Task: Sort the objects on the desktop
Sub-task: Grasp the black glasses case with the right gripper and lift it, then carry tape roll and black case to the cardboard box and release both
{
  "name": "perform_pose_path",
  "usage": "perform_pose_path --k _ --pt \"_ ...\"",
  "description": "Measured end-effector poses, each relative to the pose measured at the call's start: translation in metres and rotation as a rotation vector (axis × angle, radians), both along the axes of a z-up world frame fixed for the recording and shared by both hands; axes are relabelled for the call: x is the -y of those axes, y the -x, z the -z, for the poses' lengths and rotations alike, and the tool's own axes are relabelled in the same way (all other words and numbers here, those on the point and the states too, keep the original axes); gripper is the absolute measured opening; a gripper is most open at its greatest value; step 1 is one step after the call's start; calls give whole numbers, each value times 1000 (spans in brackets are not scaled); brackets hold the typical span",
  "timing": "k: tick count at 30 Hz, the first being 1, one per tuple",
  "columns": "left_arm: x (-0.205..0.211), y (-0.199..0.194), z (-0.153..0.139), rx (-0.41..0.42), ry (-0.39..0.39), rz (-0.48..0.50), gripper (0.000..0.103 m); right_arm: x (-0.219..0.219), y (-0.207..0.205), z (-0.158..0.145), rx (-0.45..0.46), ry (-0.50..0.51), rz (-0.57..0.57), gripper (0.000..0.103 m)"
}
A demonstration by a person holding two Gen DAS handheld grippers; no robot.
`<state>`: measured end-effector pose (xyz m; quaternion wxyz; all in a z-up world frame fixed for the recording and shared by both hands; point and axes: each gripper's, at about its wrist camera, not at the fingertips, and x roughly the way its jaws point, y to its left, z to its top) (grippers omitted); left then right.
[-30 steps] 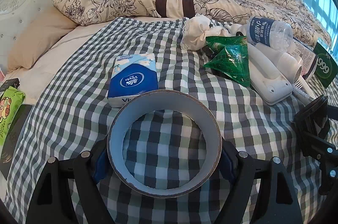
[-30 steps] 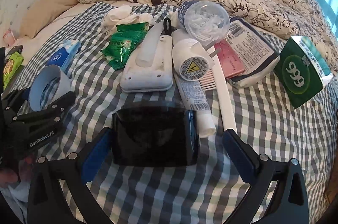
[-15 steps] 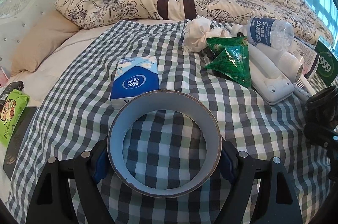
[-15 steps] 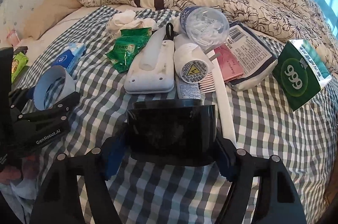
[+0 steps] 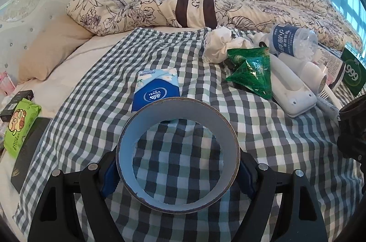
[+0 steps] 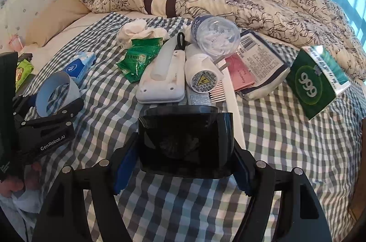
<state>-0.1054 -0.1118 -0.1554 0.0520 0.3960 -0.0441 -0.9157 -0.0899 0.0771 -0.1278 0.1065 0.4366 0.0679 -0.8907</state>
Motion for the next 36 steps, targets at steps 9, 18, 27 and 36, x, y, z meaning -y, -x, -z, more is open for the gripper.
perform_pose_path --k 9,18,27,36 --pt "-9 -14 -36 -43 54 11 83 -7 -11 -23 -27 29 2 73" --pt "-46 -29 -91 -115 74 74 83 -32 -28 -54 -63 66 38 73" --pt "-99 -46 -130 -142 58 159 83 -80 -52 -83 -85 71 100 73" --pt "-172 -58 -149 -148 63 256 83 -144 -72 -108 -113 54 190 73"
